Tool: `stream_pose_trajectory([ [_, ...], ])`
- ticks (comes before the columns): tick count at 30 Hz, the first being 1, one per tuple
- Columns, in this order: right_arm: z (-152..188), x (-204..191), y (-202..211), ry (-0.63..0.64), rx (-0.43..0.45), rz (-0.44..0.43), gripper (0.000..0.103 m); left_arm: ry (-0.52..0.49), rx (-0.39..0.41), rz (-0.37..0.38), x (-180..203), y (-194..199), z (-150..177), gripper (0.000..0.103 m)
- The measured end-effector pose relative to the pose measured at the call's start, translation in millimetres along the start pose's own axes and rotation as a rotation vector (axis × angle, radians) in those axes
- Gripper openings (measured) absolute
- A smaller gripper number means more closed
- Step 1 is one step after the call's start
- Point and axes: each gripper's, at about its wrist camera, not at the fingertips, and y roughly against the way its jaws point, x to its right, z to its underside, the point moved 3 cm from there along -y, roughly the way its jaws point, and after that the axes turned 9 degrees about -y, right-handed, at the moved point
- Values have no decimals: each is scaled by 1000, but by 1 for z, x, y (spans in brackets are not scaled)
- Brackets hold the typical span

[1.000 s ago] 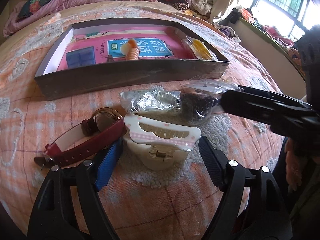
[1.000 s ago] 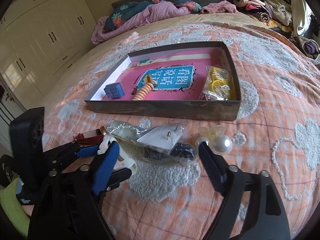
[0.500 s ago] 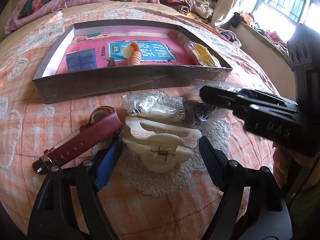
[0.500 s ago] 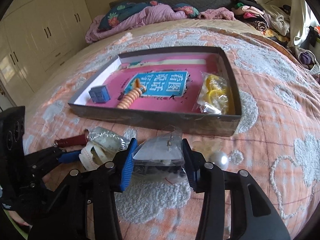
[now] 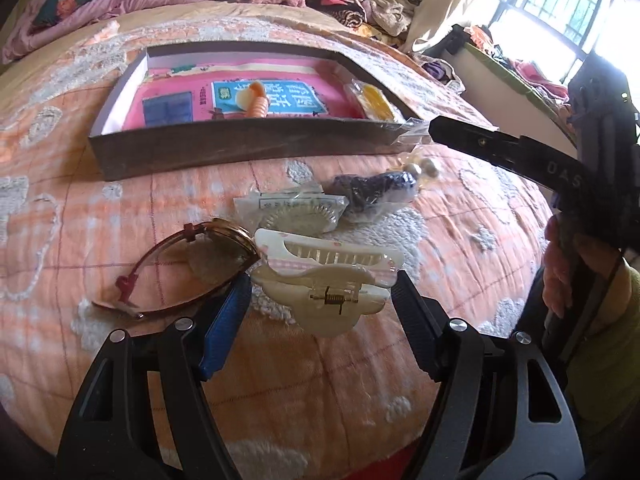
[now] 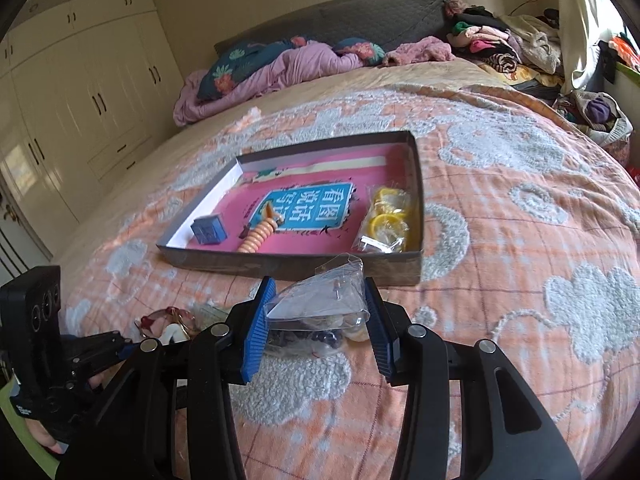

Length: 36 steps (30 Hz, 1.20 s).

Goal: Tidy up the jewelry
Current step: 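Carry hair clip with left tool while right tool carries earring bag over tray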

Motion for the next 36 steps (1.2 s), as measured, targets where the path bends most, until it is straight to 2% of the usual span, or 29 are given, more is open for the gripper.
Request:
stream_pose_trajectory([
  [9,-12,-2,18,-1,51,-21,42,29,89,-19,-11,32,-21,64],
  [16,-19,-9,26,15,75,-24,42,49,140,-84,-30,46,-42,64],
  [26,-36,-19,29,42,103,-27,42,79,193,-136,-57,52,-75,64],
  [36,-58,-30,26,75,136,-29,42,78,200,-161,-67,39,-103,64],
])
